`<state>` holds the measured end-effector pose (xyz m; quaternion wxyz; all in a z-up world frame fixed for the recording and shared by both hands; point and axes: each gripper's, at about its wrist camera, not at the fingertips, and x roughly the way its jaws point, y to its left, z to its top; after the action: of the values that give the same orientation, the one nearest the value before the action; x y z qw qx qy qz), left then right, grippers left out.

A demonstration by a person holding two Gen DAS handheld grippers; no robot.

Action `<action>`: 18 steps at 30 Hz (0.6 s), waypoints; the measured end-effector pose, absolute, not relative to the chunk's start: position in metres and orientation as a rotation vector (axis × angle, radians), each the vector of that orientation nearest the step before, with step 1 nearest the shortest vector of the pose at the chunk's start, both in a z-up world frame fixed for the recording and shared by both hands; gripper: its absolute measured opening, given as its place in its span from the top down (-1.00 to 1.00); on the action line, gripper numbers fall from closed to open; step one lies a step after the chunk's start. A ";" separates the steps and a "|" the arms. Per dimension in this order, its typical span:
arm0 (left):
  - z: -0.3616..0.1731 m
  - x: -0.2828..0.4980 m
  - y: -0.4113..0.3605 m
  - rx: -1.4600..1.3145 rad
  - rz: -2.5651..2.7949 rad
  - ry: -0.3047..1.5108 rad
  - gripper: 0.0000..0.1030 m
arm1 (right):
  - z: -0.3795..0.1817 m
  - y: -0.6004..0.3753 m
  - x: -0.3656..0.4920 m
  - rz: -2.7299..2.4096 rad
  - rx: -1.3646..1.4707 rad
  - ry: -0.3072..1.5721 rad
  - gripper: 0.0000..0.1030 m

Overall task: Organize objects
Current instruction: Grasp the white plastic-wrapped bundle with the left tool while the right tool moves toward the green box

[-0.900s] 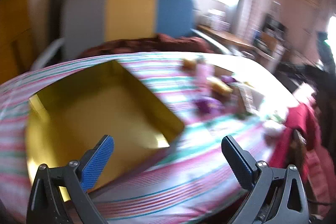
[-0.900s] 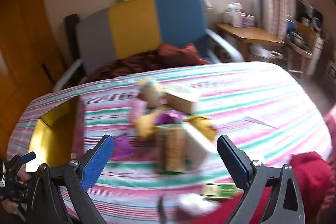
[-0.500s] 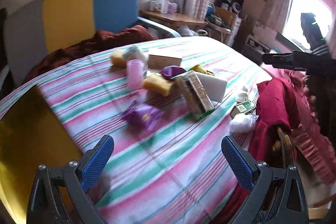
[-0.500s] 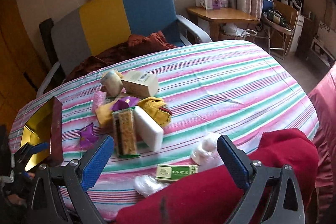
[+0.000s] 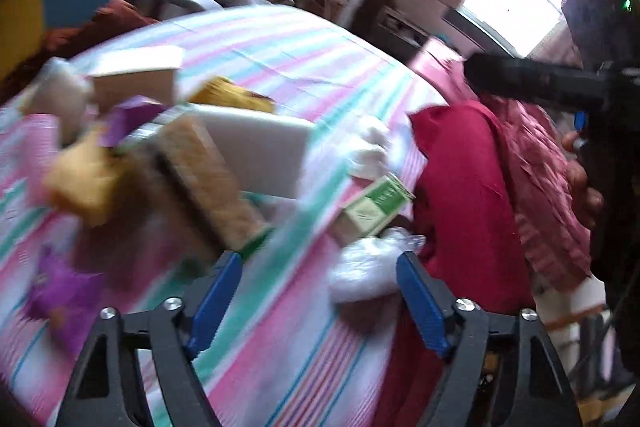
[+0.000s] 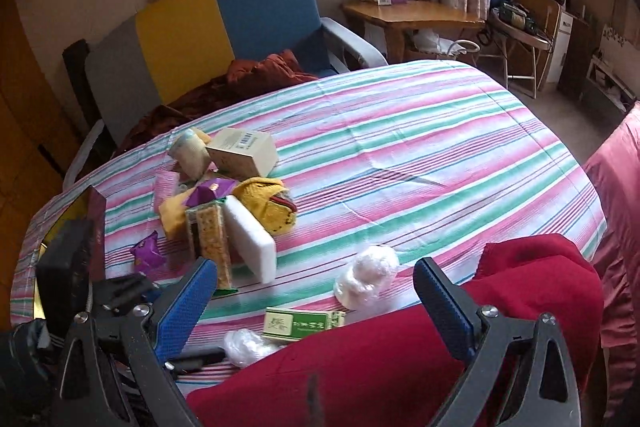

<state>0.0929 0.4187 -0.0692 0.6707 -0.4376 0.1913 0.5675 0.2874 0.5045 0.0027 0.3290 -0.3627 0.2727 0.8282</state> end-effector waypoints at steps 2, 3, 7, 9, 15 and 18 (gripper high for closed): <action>-0.077 0.102 0.430 -1.000 1.203 0.436 -0.41 | -0.001 0.509 0.288 2.153 -0.965 0.724 -0.95; -0.082 0.102 0.433 -1.023 1.162 0.409 -0.37 | -0.003 0.512 0.288 2.144 -0.976 0.728 -0.95; -0.096 0.094 0.440 -1.102 1.087 0.331 -0.23 | -0.008 0.517 0.285 2.133 -1.011 0.729 -0.95; -0.107 0.093 0.440 -1.149 1.026 0.295 -0.01 | -0.010 0.520 0.281 2.132 -1.045 0.730 -0.95; -0.108 0.089 0.419 -1.149 1.002 0.257 0.21 | -0.018 0.519 0.257 2.143 -1.239 0.721 -0.92; -0.100 0.080 0.403 -1.117 1.069 0.281 0.22 | -0.031 0.516 0.235 2.113 -1.426 0.691 -0.90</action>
<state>0.0804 0.4034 -0.1003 0.7067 -0.5030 0.1265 0.4812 0.2347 0.5163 -0.0309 0.2475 -0.5230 0.2533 0.7752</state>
